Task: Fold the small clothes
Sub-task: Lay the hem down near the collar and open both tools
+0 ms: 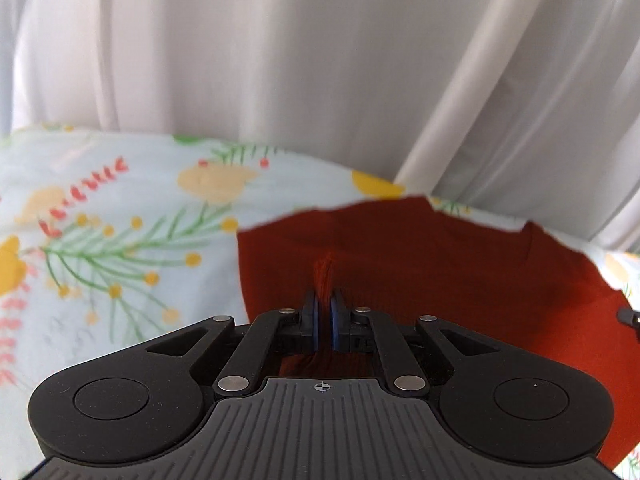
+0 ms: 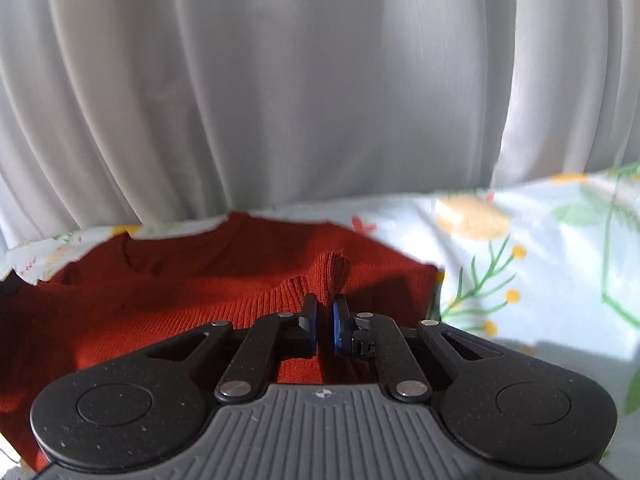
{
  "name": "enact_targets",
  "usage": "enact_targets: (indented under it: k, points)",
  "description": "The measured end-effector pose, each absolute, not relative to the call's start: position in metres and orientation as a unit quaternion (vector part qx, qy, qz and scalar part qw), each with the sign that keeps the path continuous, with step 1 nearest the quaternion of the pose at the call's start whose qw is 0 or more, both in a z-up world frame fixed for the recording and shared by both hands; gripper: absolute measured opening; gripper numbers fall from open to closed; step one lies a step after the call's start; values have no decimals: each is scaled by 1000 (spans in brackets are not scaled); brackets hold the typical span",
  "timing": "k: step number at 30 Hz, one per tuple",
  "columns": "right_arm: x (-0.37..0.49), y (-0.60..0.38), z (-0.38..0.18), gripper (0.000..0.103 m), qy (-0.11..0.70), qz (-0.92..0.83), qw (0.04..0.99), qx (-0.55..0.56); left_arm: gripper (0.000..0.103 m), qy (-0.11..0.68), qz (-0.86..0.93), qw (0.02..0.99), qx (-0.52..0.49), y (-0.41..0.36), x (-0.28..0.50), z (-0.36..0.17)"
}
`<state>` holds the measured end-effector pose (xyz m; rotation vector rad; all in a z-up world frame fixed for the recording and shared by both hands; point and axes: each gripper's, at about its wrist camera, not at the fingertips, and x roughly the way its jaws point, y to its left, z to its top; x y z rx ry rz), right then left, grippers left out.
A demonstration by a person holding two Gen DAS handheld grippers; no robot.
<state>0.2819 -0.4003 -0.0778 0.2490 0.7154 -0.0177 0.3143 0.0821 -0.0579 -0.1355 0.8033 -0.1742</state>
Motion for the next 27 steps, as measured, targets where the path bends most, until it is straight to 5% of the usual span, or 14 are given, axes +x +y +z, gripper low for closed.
enact_targets:
  k: [5, 8, 9, 10, 13, 21, 27]
  points:
    - [270, -402, -82, 17, 347, 19, 930, 123, 31, 392, -126, 908, -82, 92, 300, -67]
    - [264, -397, -83, 17, 338, 29, 936, 96, 29, 395, -133, 906, -77, 91, 301, -69]
    - [264, -394, -84, 17, 335, 24, 938, 82, 24, 394, -133, 906, -73, 89, 301, -68]
    - [263, -390, -84, 15, 334, 17, 940, 71, 9, 394, -131, 907, -67, 88, 302, -67]
    - [261, -381, -80, 6, 324, 3, 945, 45, 7, 383, -121, 915, -41, 80, 302, -56]
    - [282, -378, -16, 4, 219, -28, 974, 41, 7, 276, -61, 959, -14, 68, 342, 24]
    - [339, -370, -27, 5, 219, -86, 971, 27, 15, 324, 11, 946, -23, 53, 392, -12]
